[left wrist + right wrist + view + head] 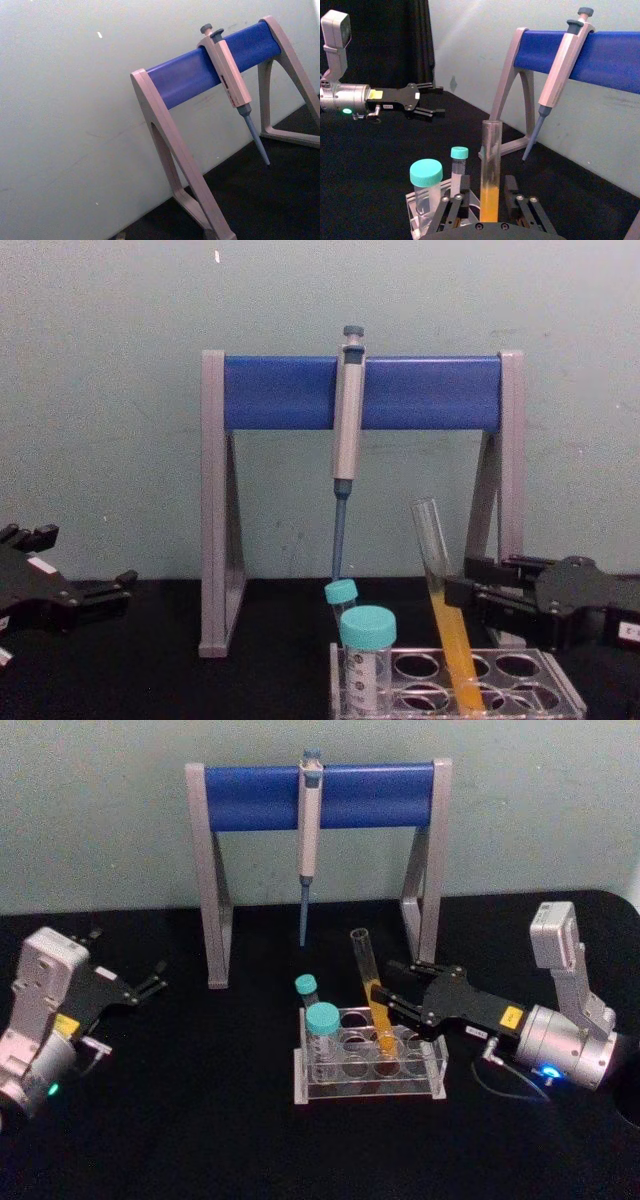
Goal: Pick up the test tube from the test tube rack, shake it, then place it back into the test tube rack.
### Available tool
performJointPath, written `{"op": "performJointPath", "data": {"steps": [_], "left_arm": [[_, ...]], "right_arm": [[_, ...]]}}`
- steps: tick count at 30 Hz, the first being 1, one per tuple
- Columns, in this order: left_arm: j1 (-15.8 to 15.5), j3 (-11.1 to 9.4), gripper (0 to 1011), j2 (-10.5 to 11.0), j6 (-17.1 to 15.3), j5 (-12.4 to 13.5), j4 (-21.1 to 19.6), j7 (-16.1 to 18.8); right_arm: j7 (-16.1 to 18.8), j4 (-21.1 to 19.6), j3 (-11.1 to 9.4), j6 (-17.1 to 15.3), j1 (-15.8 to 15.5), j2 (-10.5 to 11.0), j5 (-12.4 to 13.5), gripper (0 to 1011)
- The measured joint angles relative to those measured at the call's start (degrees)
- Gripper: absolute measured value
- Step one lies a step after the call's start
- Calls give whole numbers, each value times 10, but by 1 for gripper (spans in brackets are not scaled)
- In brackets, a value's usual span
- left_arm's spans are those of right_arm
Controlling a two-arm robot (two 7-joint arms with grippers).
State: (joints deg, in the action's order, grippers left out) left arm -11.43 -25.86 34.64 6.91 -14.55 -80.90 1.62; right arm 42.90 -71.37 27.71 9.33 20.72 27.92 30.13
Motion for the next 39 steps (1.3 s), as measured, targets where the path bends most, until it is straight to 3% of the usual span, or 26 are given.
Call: {"op": "performJointPath", "data": {"steps": [6,11,19,26,32,34,35,39], "left_arm": [[0,0,1001,0,0,0,0,0],[0,0,1001,0,0,0,0,0],[0,0,1001,0,0,0,0,0],[0,0,1001,0,0,0,0,0],[0,0,1001,0,0,0,0,0],[0,0,1001,0,0,0,0,0],[0,0,1001,0,0,0,0,0],[0,0,1001,0,0,0,0,0]], "right_arm": [[0,0,0,0,0,0,1,583],[0,0,0,1,0,0,1,784],[0,-1,0,1,0,0,1,985],[2,-4,-3,7,-1,0,4,1000],[-6,-31,-28,30,-19,3,24,1000],[-47,-56,-53,42,-38,1,27,1000],[-47,-56,-53,42,-38,1,27,1000],[-169,-92,-92,44,-69,-8,-14,1000]]}}
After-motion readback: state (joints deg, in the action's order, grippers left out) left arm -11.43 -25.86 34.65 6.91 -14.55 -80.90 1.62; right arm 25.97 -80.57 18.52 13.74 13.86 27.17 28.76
